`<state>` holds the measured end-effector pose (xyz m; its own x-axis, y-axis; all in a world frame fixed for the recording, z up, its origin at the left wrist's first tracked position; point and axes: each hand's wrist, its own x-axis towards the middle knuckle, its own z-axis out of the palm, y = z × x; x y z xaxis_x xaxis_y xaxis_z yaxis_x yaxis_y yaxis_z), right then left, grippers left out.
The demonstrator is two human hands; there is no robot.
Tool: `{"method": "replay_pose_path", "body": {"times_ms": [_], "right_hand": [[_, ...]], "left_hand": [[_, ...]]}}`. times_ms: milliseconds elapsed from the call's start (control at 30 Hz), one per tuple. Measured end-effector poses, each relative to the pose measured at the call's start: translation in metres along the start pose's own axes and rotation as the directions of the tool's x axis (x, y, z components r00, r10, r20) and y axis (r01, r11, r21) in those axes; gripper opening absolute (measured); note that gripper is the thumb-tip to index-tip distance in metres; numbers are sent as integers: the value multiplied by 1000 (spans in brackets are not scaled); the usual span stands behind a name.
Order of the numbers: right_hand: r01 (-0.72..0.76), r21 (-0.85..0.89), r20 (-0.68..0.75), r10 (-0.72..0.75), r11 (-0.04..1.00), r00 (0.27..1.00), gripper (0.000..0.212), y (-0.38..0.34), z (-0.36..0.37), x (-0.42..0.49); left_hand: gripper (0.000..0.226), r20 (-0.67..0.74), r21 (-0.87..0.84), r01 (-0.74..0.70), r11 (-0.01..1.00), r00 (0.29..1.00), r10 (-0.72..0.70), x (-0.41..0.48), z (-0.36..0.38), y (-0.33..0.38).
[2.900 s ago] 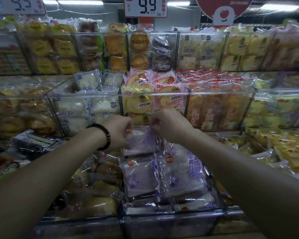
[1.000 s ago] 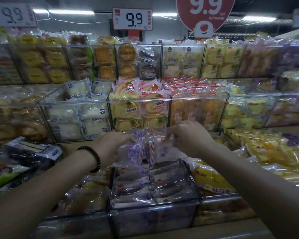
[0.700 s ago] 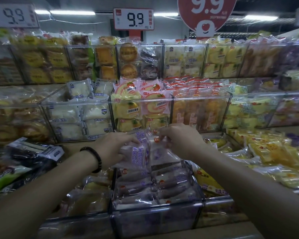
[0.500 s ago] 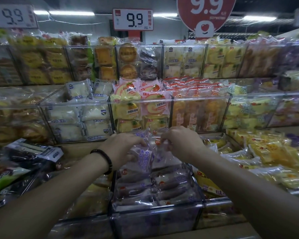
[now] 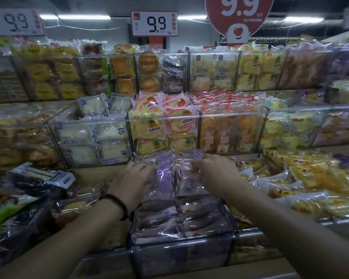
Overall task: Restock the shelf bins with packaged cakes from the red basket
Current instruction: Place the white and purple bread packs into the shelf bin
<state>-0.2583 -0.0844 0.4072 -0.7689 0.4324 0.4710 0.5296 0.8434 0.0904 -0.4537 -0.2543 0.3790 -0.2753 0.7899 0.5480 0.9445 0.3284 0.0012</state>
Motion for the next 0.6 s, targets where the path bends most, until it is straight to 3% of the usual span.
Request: {"method": "replay_pose_path", "body": {"times_ms": [133, 233, 333, 433, 533, 600], "right_hand": [[-7, 28, 29, 6, 1000, 1000, 38, 5, -2, 1], [21, 2, 30, -21, 1000, 999, 43, -1, 2, 2], [36, -10, 93, -35, 999, 995, 43, -11, -1, 2], [14, 4, 147, -15, 1000, 989, 64, -15, -7, 0], [-12, 5, 181, 11, 1000, 983, 79, -15, -6, -3], [-43, -3, 157, 43, 999, 987, 73, -14, -1, -6]], "left_hand": [[53, -77, 4, 23, 1000, 997, -22, 7, 1, 0], [53, 35, -136, -45, 990, 998, 50, 7, 3, -2], [56, 82, 41, -76, 996, 994, 72, 5, -1, -1], [61, 98, 228, -37, 973, 995, 15, 4, -13, 5], [83, 212, 148, 7, 989, 976, -39, -1, -17, 13], [89, 247, 81, -1, 997, 969, -19, -4, -12, 14]]}}
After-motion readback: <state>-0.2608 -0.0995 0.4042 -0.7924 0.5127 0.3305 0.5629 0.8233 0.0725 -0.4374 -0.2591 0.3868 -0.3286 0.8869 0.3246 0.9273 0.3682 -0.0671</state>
